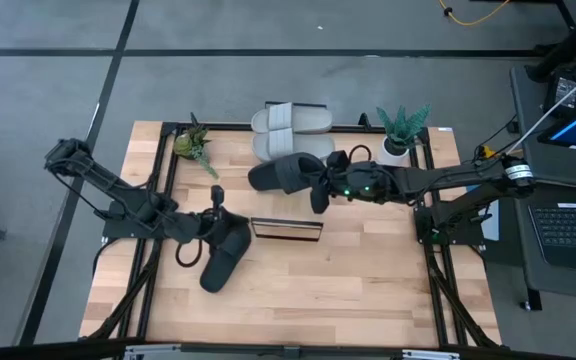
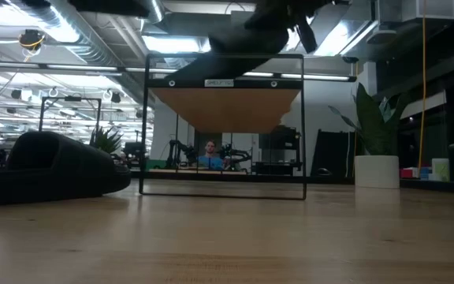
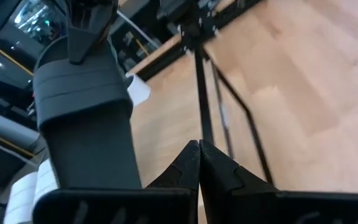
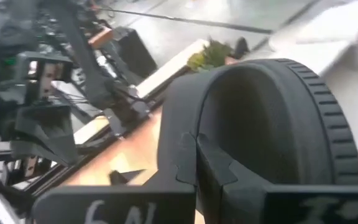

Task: Pick and place slides into the shelf
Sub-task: Put the right black slide on the shelf

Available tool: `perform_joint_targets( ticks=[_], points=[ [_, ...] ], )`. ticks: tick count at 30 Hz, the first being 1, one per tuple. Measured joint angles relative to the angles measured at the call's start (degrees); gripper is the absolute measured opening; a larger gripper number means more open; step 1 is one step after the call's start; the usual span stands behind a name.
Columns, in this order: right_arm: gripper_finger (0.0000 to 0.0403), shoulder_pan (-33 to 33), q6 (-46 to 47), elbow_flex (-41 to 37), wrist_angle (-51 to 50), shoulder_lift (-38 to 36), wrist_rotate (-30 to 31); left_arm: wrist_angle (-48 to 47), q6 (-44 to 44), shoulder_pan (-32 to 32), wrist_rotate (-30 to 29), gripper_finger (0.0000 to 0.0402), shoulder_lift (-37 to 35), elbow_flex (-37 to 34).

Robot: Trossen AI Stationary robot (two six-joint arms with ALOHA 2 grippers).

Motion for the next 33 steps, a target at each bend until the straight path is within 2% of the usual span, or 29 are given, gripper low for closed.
perform_joint_targets(
  ticks=[4,12,33],
  points=[
    [0.0001,-1.11,3.61,0.06,-3.73,0.76,1.12,-2.39,0.57,2.54,0.59,0.0,0.0,0.0],
    [0.0001,-2.28,7.22,0.05,-3.41,1.56,0.06,-3.45,0.69,7.18,0.63,0.0,0.0,0.0],
    [0.0,-2.26,16.41,-0.02,-2.73,-0.77,-1.6,-3.32,2.26,11.77,0.65,0.0,0.02,0.0]
  ],
)
